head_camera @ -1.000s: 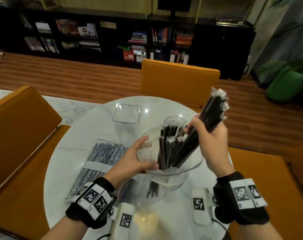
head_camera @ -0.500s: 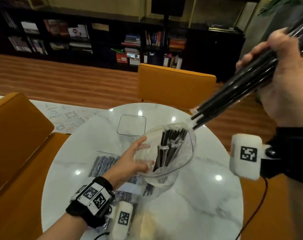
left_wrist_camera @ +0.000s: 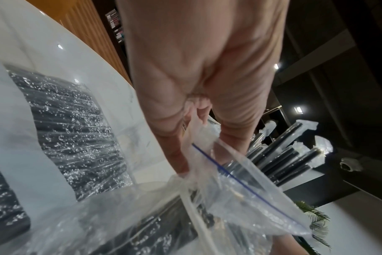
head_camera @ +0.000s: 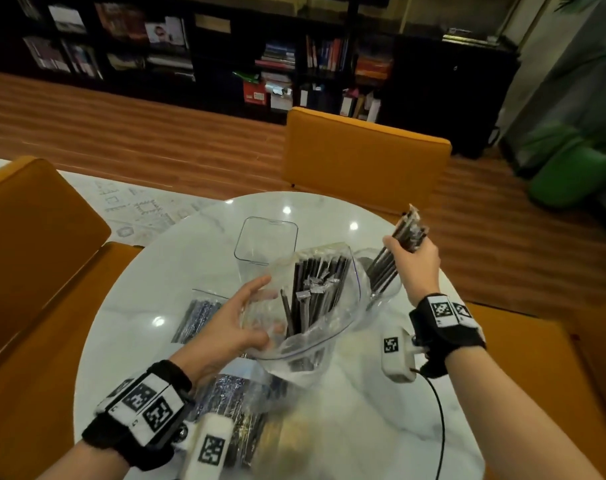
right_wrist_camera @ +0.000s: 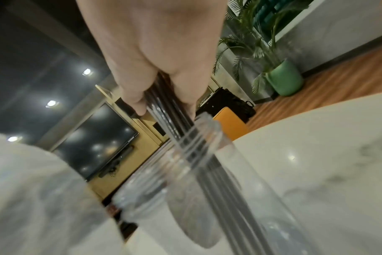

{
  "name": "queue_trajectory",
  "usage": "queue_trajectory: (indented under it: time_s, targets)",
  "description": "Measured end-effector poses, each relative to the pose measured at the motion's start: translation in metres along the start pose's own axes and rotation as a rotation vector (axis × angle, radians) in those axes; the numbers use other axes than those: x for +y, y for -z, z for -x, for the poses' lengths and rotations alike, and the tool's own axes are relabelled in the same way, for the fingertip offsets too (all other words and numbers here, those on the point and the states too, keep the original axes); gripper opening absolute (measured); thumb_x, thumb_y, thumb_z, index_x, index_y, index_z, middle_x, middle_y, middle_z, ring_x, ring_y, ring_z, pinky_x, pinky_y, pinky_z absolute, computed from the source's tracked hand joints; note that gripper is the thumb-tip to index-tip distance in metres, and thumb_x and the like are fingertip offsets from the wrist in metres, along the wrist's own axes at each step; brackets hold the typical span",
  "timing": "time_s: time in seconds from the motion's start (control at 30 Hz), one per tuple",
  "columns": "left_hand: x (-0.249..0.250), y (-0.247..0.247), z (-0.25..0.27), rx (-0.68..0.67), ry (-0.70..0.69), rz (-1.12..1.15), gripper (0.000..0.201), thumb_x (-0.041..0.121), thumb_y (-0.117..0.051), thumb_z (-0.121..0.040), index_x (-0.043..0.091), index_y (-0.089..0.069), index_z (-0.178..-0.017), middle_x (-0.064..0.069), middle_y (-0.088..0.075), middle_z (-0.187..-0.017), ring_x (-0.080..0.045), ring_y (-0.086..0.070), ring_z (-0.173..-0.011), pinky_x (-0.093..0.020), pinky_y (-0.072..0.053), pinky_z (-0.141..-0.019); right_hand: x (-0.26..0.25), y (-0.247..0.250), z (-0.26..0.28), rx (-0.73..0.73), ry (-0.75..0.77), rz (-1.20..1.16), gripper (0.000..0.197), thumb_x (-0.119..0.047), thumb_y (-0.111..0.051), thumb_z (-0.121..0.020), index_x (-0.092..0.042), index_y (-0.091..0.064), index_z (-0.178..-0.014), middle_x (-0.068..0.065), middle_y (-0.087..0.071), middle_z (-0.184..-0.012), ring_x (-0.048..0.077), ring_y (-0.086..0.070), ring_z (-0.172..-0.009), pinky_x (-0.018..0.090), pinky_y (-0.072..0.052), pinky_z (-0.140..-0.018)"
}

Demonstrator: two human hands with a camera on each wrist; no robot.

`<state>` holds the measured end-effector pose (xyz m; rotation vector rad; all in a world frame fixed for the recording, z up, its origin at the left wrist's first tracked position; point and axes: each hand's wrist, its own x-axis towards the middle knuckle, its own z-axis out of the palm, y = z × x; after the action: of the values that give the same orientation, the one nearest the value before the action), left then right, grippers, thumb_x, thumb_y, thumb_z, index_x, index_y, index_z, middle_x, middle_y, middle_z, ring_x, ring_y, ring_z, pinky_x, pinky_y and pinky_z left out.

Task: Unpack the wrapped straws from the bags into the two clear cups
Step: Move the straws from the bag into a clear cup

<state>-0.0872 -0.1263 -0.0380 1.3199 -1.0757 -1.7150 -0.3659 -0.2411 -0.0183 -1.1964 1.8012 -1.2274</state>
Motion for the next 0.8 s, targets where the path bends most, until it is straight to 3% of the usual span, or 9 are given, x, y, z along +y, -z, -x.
queue_trajectory:
  time_s: [0.1, 0.2, 0.3, 0.4, 0.5, 0.6, 0.67, 0.73, 0.8]
  targets:
    - [0.001, -0.004, 0.001, 0.001, 0.003, 0.025, 0.093, -0.025, -0.058, -0.075, 0.04, -0.041, -0.139, 0.025, -0.049, -0.118, -0.033, -0.068, -0.105, -0.043, -0.057, -0.083, -0.002, 0.017, -0.007, -0.046, 0.055, 0.092, 0.045, -0.028, -0.074, -0.084, -0.01, -0.058, -0.121, 0.006, -0.065, -0.113, 0.019, -0.061, -0.099, 0.02, -0.049, -0.08]
    - [0.005, -0.012, 0.003, -0.005, -0.006, 0.025, 0.094, -0.025, -0.057, -0.074, 0.039, -0.04, -0.14, 0.021, -0.049, -0.122, -0.035, -0.067, -0.106, -0.038, -0.059, -0.077, -0.026, 0.048, -0.013, 0.037, 0.159, 0.142, 0.065, -0.041, -0.074, -0.081, -0.02, -0.046, -0.135, 0.002, -0.054, -0.133, 0.015, -0.053, -0.117, 0.035, -0.046, -0.099]
    - [0.009, -0.022, 0.006, -0.022, -0.03, 0.01, 0.092, -0.025, -0.056, -0.075, 0.039, -0.04, -0.14, 0.014, -0.05, -0.131, -0.041, -0.064, -0.108, -0.042, -0.057, -0.078, -0.064, 0.086, 0.004, 0.215, 0.335, 0.141, 0.049, -0.036, -0.067, -0.086, -0.02, -0.051, -0.13, 0.005, -0.052, -0.133, 0.014, -0.051, -0.12, 0.033, -0.043, -0.102]
    - [0.012, -0.035, 0.008, -0.053, -0.045, 0.024, 0.09, -0.023, -0.057, -0.077, 0.039, -0.04, -0.14, 0.013, -0.049, -0.133, -0.034, -0.068, -0.104, -0.035, -0.058, -0.073, -0.086, 0.107, 0.046, 0.269, 0.464, 0.069, 0.031, -0.026, -0.061, -0.09, -0.017, -0.057, -0.119, -0.004, -0.062, -0.114, 0.005, -0.057, -0.104, 0.022, -0.047, -0.092]
    - [0.008, -0.05, 0.008, -0.094, -0.044, 0.065, 0.09, -0.026, -0.054, -0.078, 0.038, -0.04, -0.14, 0.017, -0.049, -0.129, -0.028, -0.07, -0.104, -0.034, -0.054, -0.07, -0.066, 0.101, 0.088, 0.005, 0.364, -0.085, 0.03, -0.031, -0.063, -0.09, -0.025, -0.056, -0.117, -0.012, -0.062, -0.105, 0.004, -0.063, -0.098, 0.028, -0.052, -0.091]
    - [0.0, -0.061, 0.005, -0.101, -0.033, 0.063, 0.092, -0.027, -0.052, -0.077, 0.038, -0.04, -0.14, 0.021, -0.05, -0.122, -0.027, -0.07, -0.103, -0.033, -0.052, -0.066, -0.027, 0.082, 0.121, -0.33, 0.092, -0.265, 0.068, -0.059, -0.07, -0.074, -0.039, -0.045, -0.133, -0.007, -0.058, -0.13, 0.008, -0.062, -0.115, 0.026, -0.052, -0.092]
    - [-0.009, -0.065, 0.002, -0.086, -0.001, 0.063, 0.095, -0.03, -0.05, -0.075, 0.036, -0.037, -0.142, 0.009, -0.051, -0.131, -0.025, -0.07, -0.104, -0.031, -0.054, -0.068, -0.001, 0.066, 0.134, -0.453, 0.034, -0.153, 0.09, -0.054, -0.076, -0.07, -0.04, -0.029, -0.146, -0.009, -0.045, -0.144, 0.005, -0.053, -0.123, 0.017, -0.05, -0.087]
    - [-0.019, -0.068, 0.0, -0.065, 0.03, 0.055, 0.097, -0.032, -0.047, -0.074, 0.033, -0.034, -0.144, 0.001, -0.048, -0.137, -0.023, -0.07, -0.104, -0.03, -0.054, -0.071, 0.02, 0.05, 0.142, -0.523, 0.057, 0.04, 0.11, -0.054, -0.081, -0.065, -0.039, -0.016, -0.152, -0.012, -0.033, -0.151, 0.004, -0.043, -0.13, 0.02, -0.043, -0.1]
    - [-0.027, -0.069, 0.0, -0.061, 0.065, 0.041, 0.096, -0.032, -0.046, -0.074, 0.033, -0.034, -0.144, 0.001, -0.047, -0.137, -0.019, -0.071, -0.096, -0.029, -0.053, -0.069, 0.035, 0.039, 0.145, -0.563, 0.076, 0.18, 0.116, -0.06, -0.08, -0.062, -0.037, -0.013, -0.154, -0.009, -0.025, -0.155, 0.014, -0.03, -0.141, 0.037, -0.031, -0.116]
